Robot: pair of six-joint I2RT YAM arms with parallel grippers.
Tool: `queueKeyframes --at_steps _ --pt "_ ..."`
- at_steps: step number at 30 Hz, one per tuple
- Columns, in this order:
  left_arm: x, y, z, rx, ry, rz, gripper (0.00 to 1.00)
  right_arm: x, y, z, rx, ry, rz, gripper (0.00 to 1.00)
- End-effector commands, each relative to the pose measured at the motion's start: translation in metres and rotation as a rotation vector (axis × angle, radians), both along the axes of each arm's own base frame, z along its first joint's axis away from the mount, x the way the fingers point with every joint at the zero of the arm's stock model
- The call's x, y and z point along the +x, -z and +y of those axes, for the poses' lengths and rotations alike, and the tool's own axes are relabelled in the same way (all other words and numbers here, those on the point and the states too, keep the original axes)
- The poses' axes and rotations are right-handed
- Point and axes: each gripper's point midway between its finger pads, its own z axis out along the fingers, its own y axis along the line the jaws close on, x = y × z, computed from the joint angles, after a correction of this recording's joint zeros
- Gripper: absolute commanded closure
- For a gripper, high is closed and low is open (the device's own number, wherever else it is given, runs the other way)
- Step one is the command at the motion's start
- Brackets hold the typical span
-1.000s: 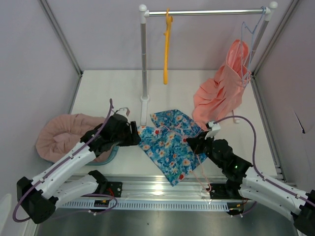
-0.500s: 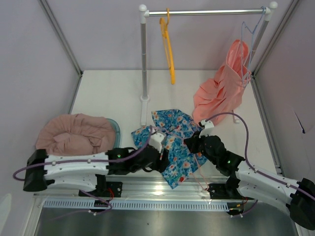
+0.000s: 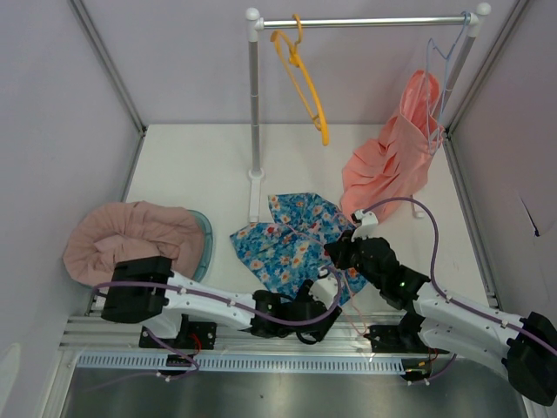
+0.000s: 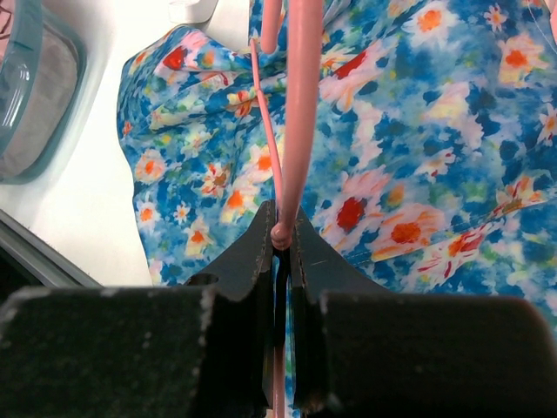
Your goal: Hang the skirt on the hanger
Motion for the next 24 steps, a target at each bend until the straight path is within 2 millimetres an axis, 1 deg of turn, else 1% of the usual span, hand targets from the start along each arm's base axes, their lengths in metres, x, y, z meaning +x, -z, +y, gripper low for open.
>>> queueKeyframes --at_steps 1,2,3,4,7,11,12,13,15,16,17,19,20,21,22,23,24 --pt "0.003 -0.021 -0.029 -0.058 -0.016 -0.081 0.30 0.004 -0.007 -0.001 0.007 0.008 -0.018 1.00" --pt "0.003 -0.022 -0.032 -0.044 -0.019 -0.093 0.30 0.005 -0.007 -0.001 0.006 0.009 -0.019 1.00" --pt "0.005 -0.012 -0.031 -0.008 -0.026 -0.108 0.30 0.005 -0.007 -0.001 0.007 0.009 -0.020 1.00" --pt "0.007 -0.019 -0.038 -0.013 -0.049 -0.126 0.30 0.005 -0.007 -0.002 0.006 0.011 -0.018 1.00" --pt "0.014 -0.002 -0.027 0.055 -0.081 -0.154 0.30 0.005 -0.006 -0.003 0.007 0.011 -0.014 1.00" --pt "0.024 -0.001 -0.019 0.097 -0.142 -0.192 0.31 0.006 -0.007 -0.003 0.011 0.014 -0.014 1.00" --pt "0.025 -0.002 -0.020 0.101 -0.147 -0.197 0.32 0.006 -0.008 -0.003 0.014 0.013 -0.014 1.00" --pt "0.026 0.002 -0.017 0.124 -0.150 -0.205 0.33 0.007 -0.008 -0.003 0.016 0.014 -0.016 1.00" --pt "0.029 0.001 -0.017 0.130 -0.162 -0.219 0.36 0.007 -0.008 -0.002 0.017 0.012 -0.014 1.00" --pt "0.030 0.004 -0.014 0.148 -0.164 -0.227 0.37 0.007 -0.009 -0.001 0.018 0.011 -0.017 1.00" --pt "0.031 -0.001 -0.016 0.140 -0.171 -0.234 0.43 0.008 -0.009 -0.001 0.018 0.013 -0.017 1.00" --pt "0.032 0.000 -0.015 0.155 -0.168 -0.245 0.55 0.009 -0.010 -0.001 0.018 0.014 -0.020 1.00" --pt "0.031 -0.003 -0.017 0.151 -0.167 -0.247 0.62 0.009 -0.010 0.000 0.017 0.012 -0.020 1.00" --pt "0.030 -0.004 -0.018 0.149 -0.159 -0.249 0.75 0.010 -0.011 -0.001 0.018 0.016 -0.022 1.00" --pt "0.028 -0.006 -0.018 0.150 -0.153 -0.251 0.80 0.011 -0.011 0.000 0.016 0.015 -0.025 1.00" --pt "0.026 -0.008 -0.020 0.145 -0.143 -0.250 0.92 0.012 -0.011 0.000 0.013 0.014 -0.024 1.00" --pt "0.022 -0.010 -0.022 0.136 -0.131 -0.247 0.98 0.013 -0.012 0.000 0.014 0.017 -0.027 1.00"
